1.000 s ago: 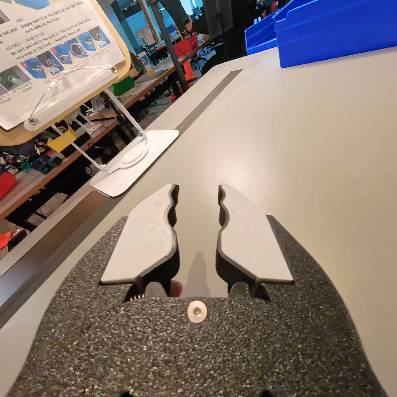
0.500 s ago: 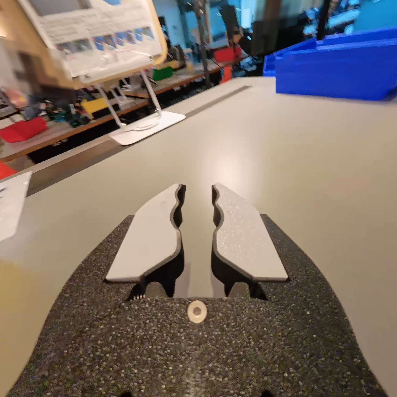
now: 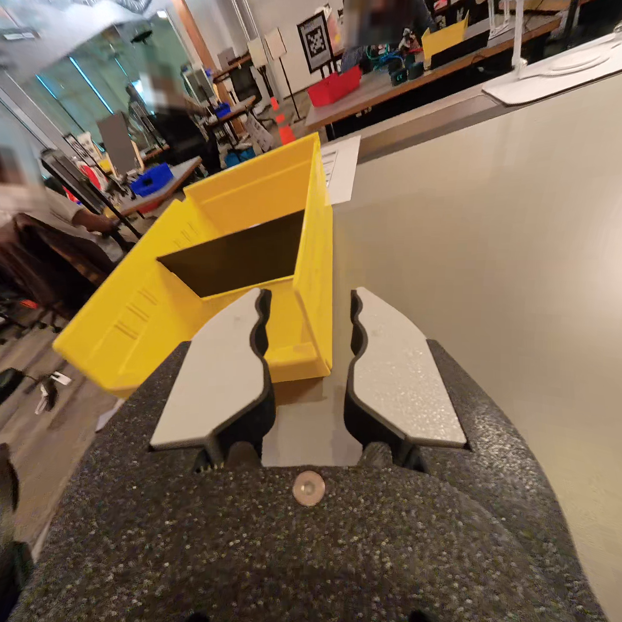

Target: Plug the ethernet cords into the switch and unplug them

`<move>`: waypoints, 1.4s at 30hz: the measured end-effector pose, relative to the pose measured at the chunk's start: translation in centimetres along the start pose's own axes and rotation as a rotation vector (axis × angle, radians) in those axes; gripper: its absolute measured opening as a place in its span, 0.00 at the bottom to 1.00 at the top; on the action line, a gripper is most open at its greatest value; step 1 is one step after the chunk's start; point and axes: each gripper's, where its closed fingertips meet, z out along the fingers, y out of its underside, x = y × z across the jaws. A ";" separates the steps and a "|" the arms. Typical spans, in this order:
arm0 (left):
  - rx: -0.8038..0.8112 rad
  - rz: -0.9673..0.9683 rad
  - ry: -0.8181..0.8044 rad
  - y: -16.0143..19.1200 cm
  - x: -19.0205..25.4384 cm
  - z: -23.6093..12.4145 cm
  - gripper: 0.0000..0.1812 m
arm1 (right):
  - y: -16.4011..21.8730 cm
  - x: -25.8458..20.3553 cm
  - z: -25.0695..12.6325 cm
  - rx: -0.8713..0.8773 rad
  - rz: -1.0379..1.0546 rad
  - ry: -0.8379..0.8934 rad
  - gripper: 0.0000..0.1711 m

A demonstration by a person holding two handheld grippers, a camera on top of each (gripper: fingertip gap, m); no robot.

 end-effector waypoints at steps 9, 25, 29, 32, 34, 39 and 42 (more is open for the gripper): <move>-0.011 0.008 -0.026 0.5 -0.9 2.7 0.28 | 0.9 0.3 2.3 -0.059 -0.034 -0.017 0.46; -0.024 0.135 -0.160 0.8 -0.4 4.9 0.19 | 2.1 1.3 4.9 -0.027 -0.035 0.032 0.21; -0.066 0.080 -0.115 1.5 -0.8 5.3 0.15 | 1.5 1.4 5.0 0.033 -0.013 0.086 0.15; -0.057 0.104 -0.110 1.4 -0.6 5.4 0.11 | 0.9 1.5 5.1 0.084 -0.020 0.142 0.09; -0.055 0.136 -0.118 1.4 -0.4 5.4 0.11 | 0.7 1.5 5.3 0.089 -0.025 0.174 0.08; -0.052 0.165 -0.116 1.4 0.0 5.4 0.10 | 0.4 1.5 6.0 0.083 -0.060 0.204 0.10; -0.052 0.170 -0.122 1.4 0.0 5.3 0.10 | 0.3 1.4 6.4 0.084 -0.082 0.208 0.11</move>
